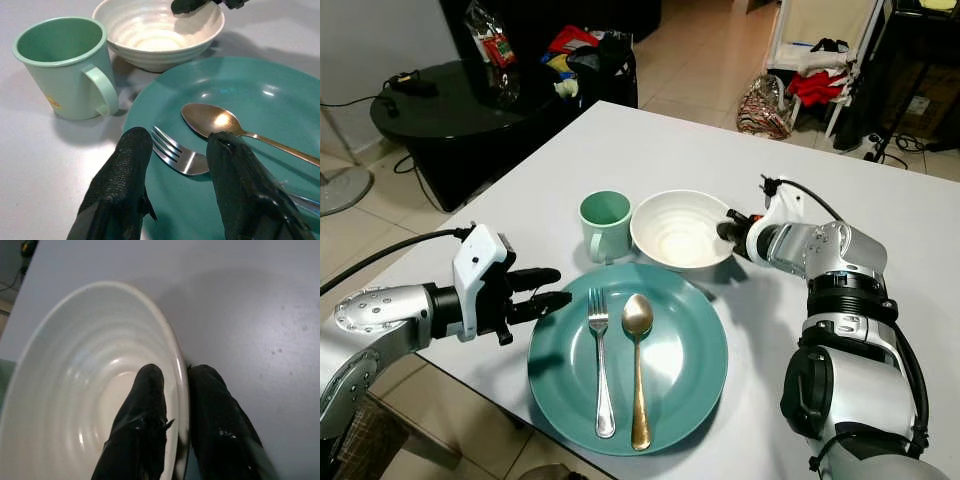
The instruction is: Setting the table
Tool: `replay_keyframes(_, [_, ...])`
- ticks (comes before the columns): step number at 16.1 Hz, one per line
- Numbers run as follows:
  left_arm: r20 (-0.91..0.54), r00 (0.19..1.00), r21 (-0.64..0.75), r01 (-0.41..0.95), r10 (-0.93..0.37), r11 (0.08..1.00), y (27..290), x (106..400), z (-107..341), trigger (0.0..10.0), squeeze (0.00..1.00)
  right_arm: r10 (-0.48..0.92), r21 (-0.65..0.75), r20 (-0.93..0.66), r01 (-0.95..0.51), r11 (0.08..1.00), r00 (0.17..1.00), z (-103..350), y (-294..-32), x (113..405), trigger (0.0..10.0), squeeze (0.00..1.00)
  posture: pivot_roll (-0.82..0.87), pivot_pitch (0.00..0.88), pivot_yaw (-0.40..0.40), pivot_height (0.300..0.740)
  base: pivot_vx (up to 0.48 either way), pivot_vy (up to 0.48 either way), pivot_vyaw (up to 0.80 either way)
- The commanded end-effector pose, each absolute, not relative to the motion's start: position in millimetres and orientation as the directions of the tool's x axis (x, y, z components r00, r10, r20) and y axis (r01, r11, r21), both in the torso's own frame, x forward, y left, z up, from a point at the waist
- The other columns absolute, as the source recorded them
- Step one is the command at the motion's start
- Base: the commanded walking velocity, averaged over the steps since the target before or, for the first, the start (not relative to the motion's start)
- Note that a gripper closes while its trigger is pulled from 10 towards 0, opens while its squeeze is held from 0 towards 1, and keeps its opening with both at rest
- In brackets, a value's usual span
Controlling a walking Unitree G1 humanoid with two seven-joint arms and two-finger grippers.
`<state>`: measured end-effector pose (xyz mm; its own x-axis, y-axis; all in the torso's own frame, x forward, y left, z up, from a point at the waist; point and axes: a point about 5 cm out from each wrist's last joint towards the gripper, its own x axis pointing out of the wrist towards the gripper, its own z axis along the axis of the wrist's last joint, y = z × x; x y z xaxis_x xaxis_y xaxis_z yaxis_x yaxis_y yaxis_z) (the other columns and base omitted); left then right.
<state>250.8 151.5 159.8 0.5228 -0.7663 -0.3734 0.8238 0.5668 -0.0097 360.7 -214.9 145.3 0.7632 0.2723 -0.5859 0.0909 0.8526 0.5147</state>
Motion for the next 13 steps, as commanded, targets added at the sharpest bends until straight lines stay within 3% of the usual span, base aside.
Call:
replay_keyframes(1, [-0.385, 0.529, 0.011, 0.822, -0.756, 0.569, 152.9, 251.6, 161.1, 10.0, 0.0, 0.266, 0.513, -0.573, 0.086, 0.854, 0.775, 148.3, -216.6, 360.3, 10.0, 1.0, 0.02, 0.0, 0.063, 0.74, 0.0, 0.0, 0.0])
replay_keyframes(5, [-0.361, 0.542, 0.014, 0.817, -0.758, 0.577, 151.6, 253.5, 163.2, 10.0, 0.0, 0.264, 0.474, -0.53, 0.024, 0.88, 0.806, 167.6, -221.5, 358.5, 10.0, 1.0, 0.01, 0.0, 0.062, 0.74, 0.0, 0.0, 0.0])
replay_keyframes(9, [-0.345, 0.55, 0.007, 0.812, -0.761, 0.584, 154.9, 248.0, 166.2, 10.0, 0.0, 0.317, 0.418, -0.391, -0.139, 0.898, 0.864, 208.9, -231.2, 329.4, 10.0, 1.0, 0.0, 0.0, 0.067, 0.74, 0.0, 0.0, 0.0])
replay_keyframes(10, [-0.346, 0.557, 0.019, 0.809, -0.755, 0.588, 156.6, 245.6, 167.0, 10.0, 0.0, 0.306, 0.369, -0.318, -0.18, 0.912, 0.897, 220.0, -230.6, 320.9, 10.0, 1.0, 0.0, 0.0, 0.07, 0.74, 0.0, 0.0, 0.0])
replay_keyframes(11, [-0.366, 0.564, 0.05, 0.807, -0.741, 0.589, 159.1, 242.0, 167.0, 10.0, 0.0, 0.166, 0.144, -0.118, -0.148, 0.978, 0.979, 241.9, -232.7, 307.4, 10.0, 1.0, 0.0, 0.0, 0.076, 0.74, 0.0, 0.0, 0.0])
replay_keyframes(13, [-0.342, 0.62, 0.095, 0.771, -0.706, 0.63, 160.6, 245.3, 170.5, 10.0, 0.0, 0.156, 0.026, -0.008, -0.156, 0.987, 0.988, 248.3, -219.8, 291.6, 10.0, 1.0, -0.02, 0.0, 0.095, 0.74, 0.0, 0.0, 0.0])
